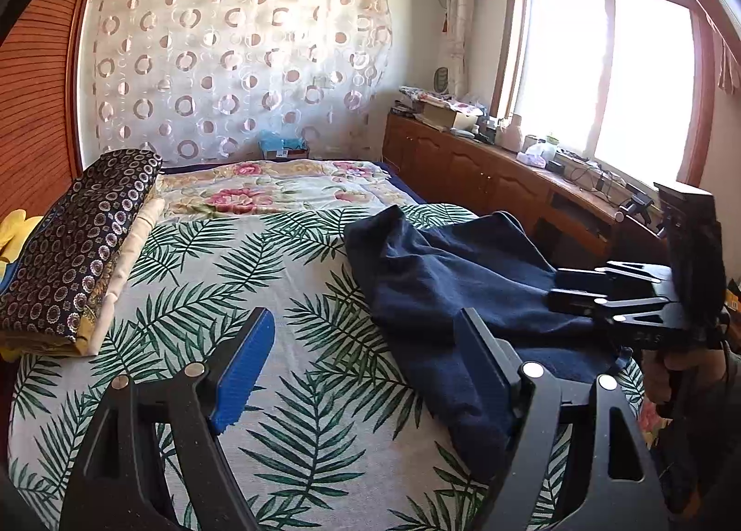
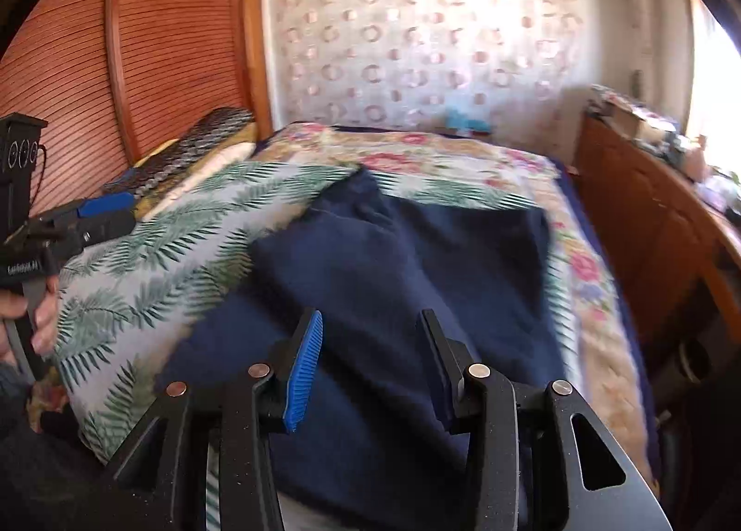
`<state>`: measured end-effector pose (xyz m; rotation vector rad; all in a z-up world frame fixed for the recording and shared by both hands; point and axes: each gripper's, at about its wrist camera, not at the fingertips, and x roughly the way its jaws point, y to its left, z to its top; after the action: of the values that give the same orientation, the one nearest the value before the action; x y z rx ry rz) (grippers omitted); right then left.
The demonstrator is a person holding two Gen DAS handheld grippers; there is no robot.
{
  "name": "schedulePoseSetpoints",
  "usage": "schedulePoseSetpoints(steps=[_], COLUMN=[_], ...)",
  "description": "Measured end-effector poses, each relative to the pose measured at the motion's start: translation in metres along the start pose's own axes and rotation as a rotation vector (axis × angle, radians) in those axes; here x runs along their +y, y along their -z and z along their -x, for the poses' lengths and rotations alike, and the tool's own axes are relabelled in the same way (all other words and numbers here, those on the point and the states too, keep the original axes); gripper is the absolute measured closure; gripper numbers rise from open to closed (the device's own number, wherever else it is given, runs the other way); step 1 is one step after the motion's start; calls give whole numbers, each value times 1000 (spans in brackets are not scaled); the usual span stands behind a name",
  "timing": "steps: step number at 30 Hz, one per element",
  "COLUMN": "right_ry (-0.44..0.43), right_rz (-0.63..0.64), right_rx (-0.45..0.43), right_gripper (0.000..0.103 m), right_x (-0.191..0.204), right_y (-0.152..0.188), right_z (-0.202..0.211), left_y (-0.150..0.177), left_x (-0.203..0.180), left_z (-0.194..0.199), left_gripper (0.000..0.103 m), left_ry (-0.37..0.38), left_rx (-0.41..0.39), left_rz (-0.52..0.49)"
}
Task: Fold small clothes
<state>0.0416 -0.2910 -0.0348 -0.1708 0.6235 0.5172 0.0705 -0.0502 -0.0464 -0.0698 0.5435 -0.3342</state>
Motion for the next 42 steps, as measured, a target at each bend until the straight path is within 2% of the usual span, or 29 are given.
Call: schedulePoseSetpoints(steps=[7,12,15,20,21,22,23,28,31,37,42], right_ry=[-115,-145,-121,-91,-97,-101,-99,-90,-87,-14,119], right_rz=[98,149,192,206,197,190,187,98,25,-69,-142], right_rx=[98,204,258,245,242,235,226,126,82,31,13], right_gripper=[59,59,59,59,66,77,94,95,95,95,95], right_x=[24,29,35,34,34,32,29,8,-17,-74,-114], right_y=[-33,-41,-42,-46,-45,-45,-45,-52,-62,-76,-88], right_z=[-64,-107,-126,-131,-129,-129,-129,-112,-97,-76,-67], left_y=[2,4,5,7,7,7,7,6,7,8,9], left_x=[9,12,15,13,13,12,12,9,8,6,5], left_z=[0,-1,-1,-2,-2,-2,-3,-6,-7,-8,-9], left_gripper=[23,23,23,23,23,23,23,23,23,23,23], left_ry=[-12,-13,-9,-4,-3,-2,-1,9,11,19,24], left_rx=[3,10,14,22,23,24,26,35,42,48,53], left_rz=[22,28,34,31,27,22,19,11,9,2,0])
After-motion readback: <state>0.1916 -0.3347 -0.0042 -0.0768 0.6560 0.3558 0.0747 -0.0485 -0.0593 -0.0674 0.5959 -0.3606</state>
